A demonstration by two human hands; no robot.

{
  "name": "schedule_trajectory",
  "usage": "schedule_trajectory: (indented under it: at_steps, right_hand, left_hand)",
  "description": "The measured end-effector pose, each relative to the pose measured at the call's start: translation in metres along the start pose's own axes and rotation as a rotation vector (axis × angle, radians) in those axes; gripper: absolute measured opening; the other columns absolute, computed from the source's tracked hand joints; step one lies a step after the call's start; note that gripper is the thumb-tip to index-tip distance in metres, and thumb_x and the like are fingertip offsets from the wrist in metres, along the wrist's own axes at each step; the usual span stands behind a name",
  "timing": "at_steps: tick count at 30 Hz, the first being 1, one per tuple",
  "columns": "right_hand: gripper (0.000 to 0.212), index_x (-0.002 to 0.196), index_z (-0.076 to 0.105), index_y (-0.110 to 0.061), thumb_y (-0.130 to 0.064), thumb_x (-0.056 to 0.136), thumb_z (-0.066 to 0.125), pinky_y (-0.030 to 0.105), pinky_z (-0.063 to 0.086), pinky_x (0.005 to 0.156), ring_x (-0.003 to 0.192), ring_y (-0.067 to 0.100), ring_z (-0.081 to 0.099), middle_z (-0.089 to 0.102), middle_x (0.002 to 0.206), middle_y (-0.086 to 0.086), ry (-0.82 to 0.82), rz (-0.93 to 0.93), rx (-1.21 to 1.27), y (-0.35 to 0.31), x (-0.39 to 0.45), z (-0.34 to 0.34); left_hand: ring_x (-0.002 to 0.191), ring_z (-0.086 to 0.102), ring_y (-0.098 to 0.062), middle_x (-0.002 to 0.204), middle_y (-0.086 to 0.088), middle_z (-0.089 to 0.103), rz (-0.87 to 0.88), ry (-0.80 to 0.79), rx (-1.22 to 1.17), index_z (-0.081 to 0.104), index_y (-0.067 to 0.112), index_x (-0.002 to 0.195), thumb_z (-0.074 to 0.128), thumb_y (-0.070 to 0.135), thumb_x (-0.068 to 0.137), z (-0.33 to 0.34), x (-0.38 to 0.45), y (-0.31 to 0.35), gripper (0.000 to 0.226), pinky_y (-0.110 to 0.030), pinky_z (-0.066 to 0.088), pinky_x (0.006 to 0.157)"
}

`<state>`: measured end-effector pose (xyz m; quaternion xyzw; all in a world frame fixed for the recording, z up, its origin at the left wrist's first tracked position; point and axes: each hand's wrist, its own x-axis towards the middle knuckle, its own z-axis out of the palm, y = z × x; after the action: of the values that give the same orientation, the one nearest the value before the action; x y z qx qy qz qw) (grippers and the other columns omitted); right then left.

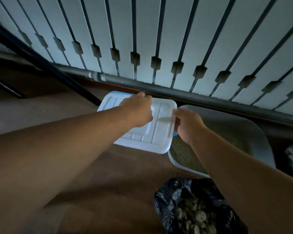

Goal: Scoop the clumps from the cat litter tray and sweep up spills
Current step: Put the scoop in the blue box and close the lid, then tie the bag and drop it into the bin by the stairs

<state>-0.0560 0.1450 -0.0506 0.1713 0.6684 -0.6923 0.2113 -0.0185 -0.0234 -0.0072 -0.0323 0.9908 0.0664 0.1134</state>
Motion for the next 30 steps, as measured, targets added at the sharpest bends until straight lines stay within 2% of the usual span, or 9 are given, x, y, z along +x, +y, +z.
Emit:
schedule_trajectory:
  at_steps: [4,7,9,11,14,19,23,27,30]
  right_hand:
    - [0.025,0.106,0.065,-0.007,0.009,0.091,0.052,0.046,0.056,0.092,0.099,0.028,0.067,0.069,0.106,0.015,0.040,-0.034,-0.070,0.006,0.013,-0.007]
    - [0.041,0.118,0.067,-0.010,0.013,0.088,0.051,0.046,0.055,0.095,0.102,0.031,0.067,0.070,0.107,0.013,0.107,-0.037,-0.053,0.007,0.014,-0.004]
    - [0.050,0.132,0.061,-0.010,0.012,0.088,0.052,0.047,0.053,0.097,0.103,0.031,0.066,0.069,0.111,0.013,0.118,-0.049,-0.032,0.006,0.016,-0.002]
    - [0.047,0.131,0.061,-0.007,0.009,0.087,0.052,0.049,0.053,0.098,0.103,0.034,0.066,0.069,0.110,0.017,0.127,-0.070,-0.088,0.003,0.018,-0.004]
    - [0.020,0.106,0.064,0.002,0.003,0.089,0.053,0.057,0.048,0.100,0.116,0.042,0.057,0.062,0.119,0.027,0.118,-0.127,-0.192,0.001,0.015,-0.007]
    - [0.020,0.088,0.074,-0.017,-0.007,0.090,0.057,0.054,0.055,0.091,0.102,0.035,0.067,0.070,0.103,0.019,0.083,-0.166,-0.336,0.004,0.017,-0.012]
    - [0.023,0.109,0.072,-0.014,-0.008,0.089,0.061,0.035,0.055,0.074,0.083,0.022,0.061,0.067,0.093,0.005,0.017,-0.184,-0.448,0.000,0.021,-0.022]
    - [0.029,0.117,0.066,0.000,-0.008,0.091,0.059,0.042,0.054,0.079,0.083,0.026,0.058,0.064,0.095,0.014,-0.154,-0.171,-0.884,-0.020,0.009,-0.035]
    - [0.031,0.123,0.064,-0.004,-0.009,0.093,0.060,0.044,0.056,0.085,0.085,0.026,0.061,0.068,0.112,0.021,-0.255,-0.143,-1.045,-0.027,-0.005,-0.053]
  left_hand:
    - [0.153,0.010,-0.033,0.167,-0.009,-0.001,0.014,-0.208,0.048,0.007,0.020,0.160,0.050,0.071,0.087,0.032,-0.008,0.004,0.099,-0.056,0.023,0.119]
    - [0.154,-0.007,-0.027,0.167,-0.003,-0.014,0.103,-0.235,-0.008,-0.006,0.027,0.159,0.050,0.089,0.070,0.039,-0.014,0.008,0.122,-0.060,0.012,0.121]
    - [0.153,-0.015,-0.028,0.165,-0.001,-0.022,0.183,-0.252,0.108,-0.016,0.033,0.157,0.067,0.079,0.068,0.041,-0.017,0.007,0.130,-0.061,0.008,0.121]
    - [0.152,-0.015,-0.033,0.163,-0.004,-0.027,0.216,-0.213,0.278,-0.025,0.035,0.154,0.079,0.055,0.074,0.047,-0.017,0.004,0.133,-0.062,0.009,0.121]
    - [0.153,-0.008,-0.033,0.165,-0.003,-0.023,0.220,-0.178,0.287,-0.022,0.034,0.155,0.078,0.030,0.082,0.055,-0.011,-0.004,0.124,-0.058,0.016,0.120]
    - [0.154,-0.008,-0.026,0.167,0.000,-0.016,0.274,-0.184,0.234,-0.012,0.036,0.158,0.079,0.034,0.082,0.056,0.001,-0.011,0.118,-0.051,0.017,0.121]
    - [0.155,-0.006,-0.024,0.167,-0.001,-0.015,0.299,-0.193,0.246,-0.012,0.036,0.158,0.080,0.042,0.079,0.055,0.011,-0.011,0.121,-0.050,0.018,0.122]
    - [0.154,-0.001,-0.030,0.167,-0.006,-0.009,0.286,-0.181,0.300,-0.008,0.032,0.159,0.078,0.049,0.077,0.058,0.005,-0.006,0.120,-0.056,0.019,0.120]
    - [0.153,0.007,-0.034,0.167,-0.011,0.004,0.342,-0.026,0.267,0.008,0.023,0.159,0.068,0.055,0.082,0.067,-0.010,0.015,0.102,-0.058,0.018,0.120]
